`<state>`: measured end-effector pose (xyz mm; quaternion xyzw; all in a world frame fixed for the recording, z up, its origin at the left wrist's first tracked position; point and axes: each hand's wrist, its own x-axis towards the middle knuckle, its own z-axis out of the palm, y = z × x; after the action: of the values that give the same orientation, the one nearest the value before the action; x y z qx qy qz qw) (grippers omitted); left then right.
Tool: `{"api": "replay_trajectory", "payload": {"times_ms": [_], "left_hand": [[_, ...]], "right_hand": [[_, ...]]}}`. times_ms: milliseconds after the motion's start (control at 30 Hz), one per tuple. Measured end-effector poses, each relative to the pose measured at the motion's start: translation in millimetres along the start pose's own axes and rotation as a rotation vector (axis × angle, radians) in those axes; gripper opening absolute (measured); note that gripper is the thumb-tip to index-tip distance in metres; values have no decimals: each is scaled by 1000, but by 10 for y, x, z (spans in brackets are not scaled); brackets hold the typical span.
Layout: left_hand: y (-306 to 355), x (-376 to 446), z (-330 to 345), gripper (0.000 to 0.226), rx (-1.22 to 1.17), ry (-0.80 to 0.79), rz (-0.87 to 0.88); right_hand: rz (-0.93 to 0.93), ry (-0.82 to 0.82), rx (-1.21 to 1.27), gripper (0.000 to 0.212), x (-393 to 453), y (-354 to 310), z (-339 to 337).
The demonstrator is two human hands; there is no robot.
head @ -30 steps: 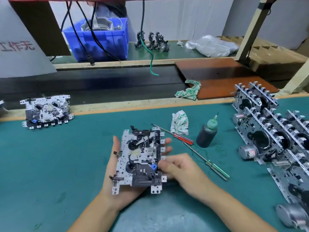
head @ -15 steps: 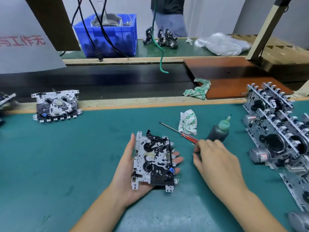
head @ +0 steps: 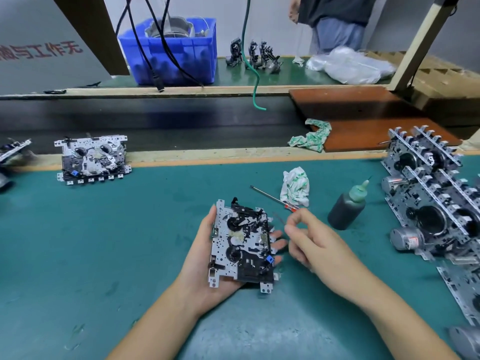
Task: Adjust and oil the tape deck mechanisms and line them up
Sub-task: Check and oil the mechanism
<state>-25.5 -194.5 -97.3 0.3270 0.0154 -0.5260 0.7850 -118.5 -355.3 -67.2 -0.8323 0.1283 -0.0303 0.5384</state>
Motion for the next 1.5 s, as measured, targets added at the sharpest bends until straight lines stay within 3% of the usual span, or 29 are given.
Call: {"api": "replay_trajectory", "payload": {"times_ms": [100,267,1000,1500], "left_hand": [[3,8,-17,74,12,28,-4],[35,26,-43,80,50,10,-57],[48,8,0,79,66,51,-72],[19,34,-2,71,84,67,-34]], "right_hand": [[168,-271,263,40,-34,-44,-42],[291,-445,152,50,-54,-79,-40],[301,-407,178,53,-64,-45,27],[223,-500,-20,64,27,-98,-45]]}}
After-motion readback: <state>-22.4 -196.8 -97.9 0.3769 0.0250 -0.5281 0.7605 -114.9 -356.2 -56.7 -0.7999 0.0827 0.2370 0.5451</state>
